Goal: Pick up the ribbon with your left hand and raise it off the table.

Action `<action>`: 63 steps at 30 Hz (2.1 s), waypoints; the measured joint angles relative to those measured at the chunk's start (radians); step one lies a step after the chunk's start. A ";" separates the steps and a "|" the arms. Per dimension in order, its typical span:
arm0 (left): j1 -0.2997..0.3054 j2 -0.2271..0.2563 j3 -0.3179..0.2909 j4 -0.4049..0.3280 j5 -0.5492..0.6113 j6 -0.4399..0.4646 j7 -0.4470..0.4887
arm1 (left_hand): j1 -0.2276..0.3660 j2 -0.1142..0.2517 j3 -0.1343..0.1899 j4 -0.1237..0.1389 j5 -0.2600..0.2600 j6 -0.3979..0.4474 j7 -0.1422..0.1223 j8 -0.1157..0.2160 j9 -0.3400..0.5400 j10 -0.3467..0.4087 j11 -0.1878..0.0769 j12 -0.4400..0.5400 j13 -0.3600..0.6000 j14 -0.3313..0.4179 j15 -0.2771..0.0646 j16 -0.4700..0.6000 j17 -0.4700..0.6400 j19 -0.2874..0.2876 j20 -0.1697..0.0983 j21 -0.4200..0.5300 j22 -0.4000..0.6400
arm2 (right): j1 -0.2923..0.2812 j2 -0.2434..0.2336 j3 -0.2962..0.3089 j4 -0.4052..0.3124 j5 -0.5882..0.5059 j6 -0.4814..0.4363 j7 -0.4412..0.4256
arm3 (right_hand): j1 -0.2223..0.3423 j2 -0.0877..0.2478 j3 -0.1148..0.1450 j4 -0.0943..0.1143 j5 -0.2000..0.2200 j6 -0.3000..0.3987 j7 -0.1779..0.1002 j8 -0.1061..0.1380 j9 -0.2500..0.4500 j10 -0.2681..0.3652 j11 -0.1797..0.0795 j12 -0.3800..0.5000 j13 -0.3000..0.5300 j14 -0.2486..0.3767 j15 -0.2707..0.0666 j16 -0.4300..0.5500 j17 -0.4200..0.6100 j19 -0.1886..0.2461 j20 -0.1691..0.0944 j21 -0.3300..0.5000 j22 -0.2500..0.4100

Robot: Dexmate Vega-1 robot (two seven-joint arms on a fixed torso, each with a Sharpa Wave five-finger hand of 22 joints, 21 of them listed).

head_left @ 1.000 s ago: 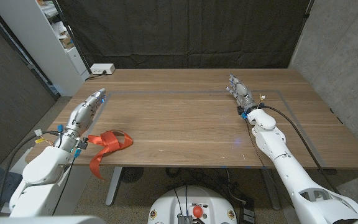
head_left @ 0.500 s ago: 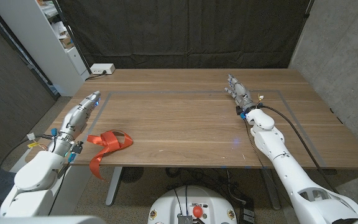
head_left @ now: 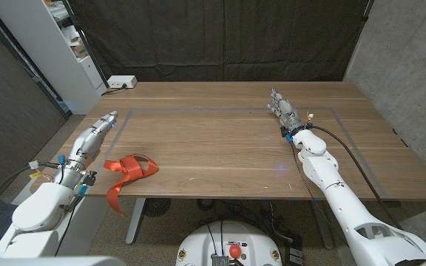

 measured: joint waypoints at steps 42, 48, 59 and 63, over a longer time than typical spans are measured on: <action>0.092 -0.041 -0.041 -0.100 0.235 0.020 0.103 | 0.023 0.022 0.012 -0.027 0.000 0.003 -0.004 0.000 0.000 0.011 -0.011 0.000 0.000 0.005 -0.005 0.000 -0.002 -0.004 0.004 0.000 0.000 | -0.014 -0.008 0.003 -0.016 0.005 -0.001 0.012 | -0.007 0.007 0.000 0.000 0.000 0.006 -0.006 0.000 0.000 0.000 0.000 0.000 0.000 0.004 -0.004 0.004 0.000 0.000 0.000 0.000 0.000; 0.100 -0.044 -0.044 -0.106 0.267 0.018 0.115 | 0.032 0.021 0.016 -0.031 0.000 0.005 -0.006 0.000 0.000 0.007 -0.015 0.000 0.000 0.005 -0.005 0.000 -0.002 -0.004 0.004 0.000 0.000 | -0.016 -0.007 0.001 -0.019 0.005 -0.001 0.009 | -0.007 0.007 0.000 0.000 0.000 0.006 -0.006 0.000 0.000 0.000 0.000 0.000 0.000 0.004 -0.004 0.004 0.000 0.000 0.000 0.000 0.000; 0.110 -0.048 -0.049 -0.116 0.334 0.011 0.142 | 0.041 0.020 0.020 -0.042 0.000 0.009 -0.009 0.000 0.000 0.007 -0.015 0.000 0.000 0.010 -0.010 0.000 -0.002 0.002 0.009 0.000 0.000 | -0.017 -0.005 -0.002 -0.022 0.005 -0.001 0.007 | -0.007 0.007 0.000 0.000 0.000 0.006 -0.006 0.000 0.000 0.000 0.000 0.000 0.000 0.004 -0.004 0.004 0.000 0.000 0.000 0.000 0.000; 0.119 -0.049 -0.050 -0.128 0.367 0.014 0.151 | 0.046 0.025 0.023 -0.046 0.000 0.009 -0.009 0.000 0.004 0.010 -0.018 0.000 0.000 0.011 -0.011 0.000 -0.002 0.002 0.009 0.000 0.000 | -0.016 -0.005 -0.003 -0.023 0.005 0.000 0.006 | -0.007 0.007 0.000 0.000 0.000 0.006 -0.006 0.000 0.000 0.000 0.000 0.000 0.000 0.004 -0.004 0.004 0.000 0.000 0.000 0.000 0.000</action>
